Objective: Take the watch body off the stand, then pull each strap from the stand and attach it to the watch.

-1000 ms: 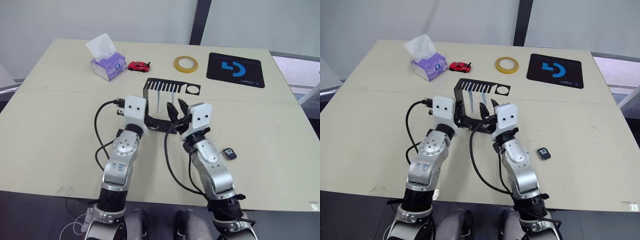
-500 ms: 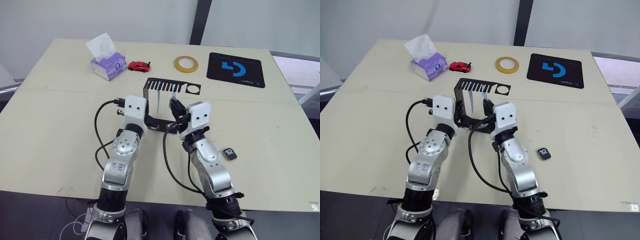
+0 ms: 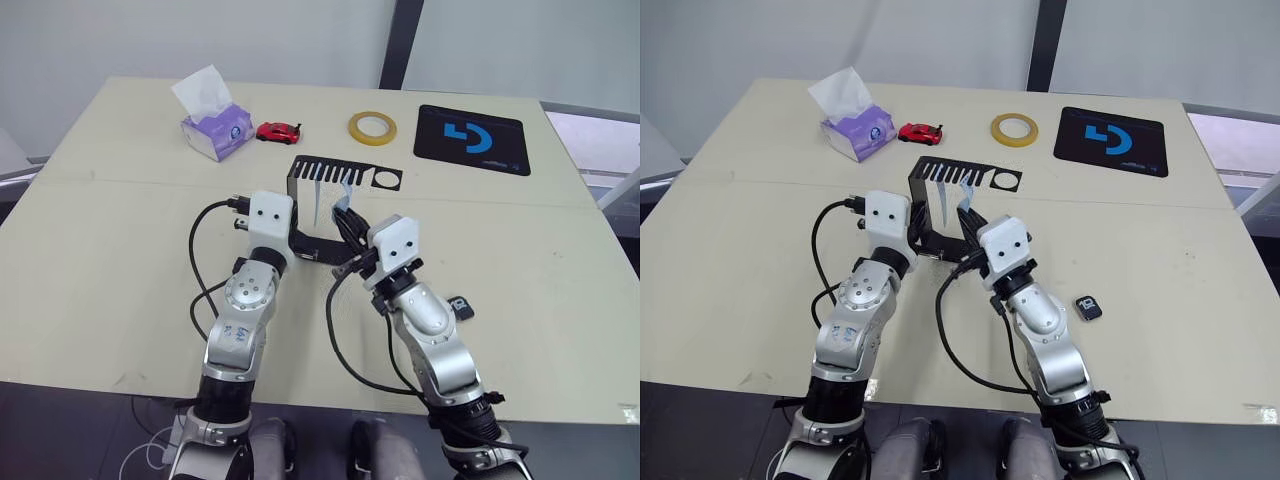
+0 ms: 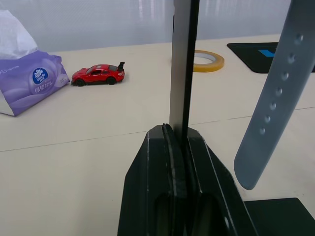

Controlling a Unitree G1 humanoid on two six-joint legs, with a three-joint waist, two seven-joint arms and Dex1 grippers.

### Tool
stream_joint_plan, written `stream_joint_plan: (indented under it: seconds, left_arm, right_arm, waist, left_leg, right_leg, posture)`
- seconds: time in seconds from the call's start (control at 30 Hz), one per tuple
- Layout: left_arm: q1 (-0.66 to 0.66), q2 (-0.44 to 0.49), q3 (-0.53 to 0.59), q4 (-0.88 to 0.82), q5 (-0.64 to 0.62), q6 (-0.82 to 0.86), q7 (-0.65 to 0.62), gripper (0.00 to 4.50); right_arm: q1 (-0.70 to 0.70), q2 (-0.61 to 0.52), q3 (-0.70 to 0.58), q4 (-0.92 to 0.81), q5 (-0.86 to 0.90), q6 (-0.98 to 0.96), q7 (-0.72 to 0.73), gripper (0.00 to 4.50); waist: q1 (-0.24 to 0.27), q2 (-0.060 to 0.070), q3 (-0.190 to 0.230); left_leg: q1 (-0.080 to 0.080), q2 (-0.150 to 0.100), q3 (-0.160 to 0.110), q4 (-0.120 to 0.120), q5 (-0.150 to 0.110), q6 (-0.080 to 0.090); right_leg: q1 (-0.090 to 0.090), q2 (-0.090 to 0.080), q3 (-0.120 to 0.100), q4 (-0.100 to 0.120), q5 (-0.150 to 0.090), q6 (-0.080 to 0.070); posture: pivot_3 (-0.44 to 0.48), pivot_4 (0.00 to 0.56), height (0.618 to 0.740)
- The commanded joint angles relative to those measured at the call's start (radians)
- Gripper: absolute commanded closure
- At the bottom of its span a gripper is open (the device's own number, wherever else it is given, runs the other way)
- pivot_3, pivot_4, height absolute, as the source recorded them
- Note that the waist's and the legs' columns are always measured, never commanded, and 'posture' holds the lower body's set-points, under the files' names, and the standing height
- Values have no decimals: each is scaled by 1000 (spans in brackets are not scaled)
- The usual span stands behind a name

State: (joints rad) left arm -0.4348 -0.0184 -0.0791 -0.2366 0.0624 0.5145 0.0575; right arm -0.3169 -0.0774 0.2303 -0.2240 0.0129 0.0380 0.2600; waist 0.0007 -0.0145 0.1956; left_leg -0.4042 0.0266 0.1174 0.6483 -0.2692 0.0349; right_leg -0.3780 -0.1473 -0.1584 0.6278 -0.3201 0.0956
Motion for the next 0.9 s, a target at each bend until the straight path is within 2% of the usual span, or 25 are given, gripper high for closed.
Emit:
stream_joint_plan:
  seconds: [0.03,0.53,0.57,0.6,0.77,0.9]
  left_arm:
    - [3,1,-7,-15,5,7,-8,4500]
    - [11,-2,-1,-18,-24,0,-46,4500]
    - [14,-4,0,-20,-27,3,-49,3731]
    - [17,-6,0,-22,-29,4,-50,3418]
    - [22,9,-16,-38,-10,13,-61,1163]
    - [71,57,-3,-124,-37,50,-117,1163]
  right_arm:
    - [7,-14,18,-73,-28,-41,14,4461]
    - [110,-89,8,-164,-34,-56,56,4461]
    - [116,-97,1,-171,-33,-54,60,4500]
    - [122,-102,-7,-175,-32,-50,59,4500]
    - [133,-111,-30,-195,-20,-34,63,4500]
    - [144,-145,-72,-234,31,-2,100,4500]
  waist:
    - [0,0,0]
    - [2,0,0]
    - [2,0,0]
    - [2,0,0]
    - [1,0,0]
    - [-2,0,0]
  left_leg:
    - [0,0,0,0,0,0]
    - [0,0,0,0,0,0]
    - [0,0,0,0,0,0]
    - [0,0,0,0,0,0]
    - [0,0,0,0,-1,0]
    - [0,0,0,-1,-1,0]
  right_leg:
    - [0,0,0,0,0,0]
    - [0,0,0,-2,0,0]
    - [0,0,0,-2,0,0]
    - [0,0,0,-2,0,0]
    - [0,0,0,-2,0,0]
    - [0,0,0,-2,0,0]
  posture:
    - [0,150,740]
    - [0,150,740]
    - [0,150,740]
    - [0,150,740]
    - [0,150,740]
    - [0,150,740]
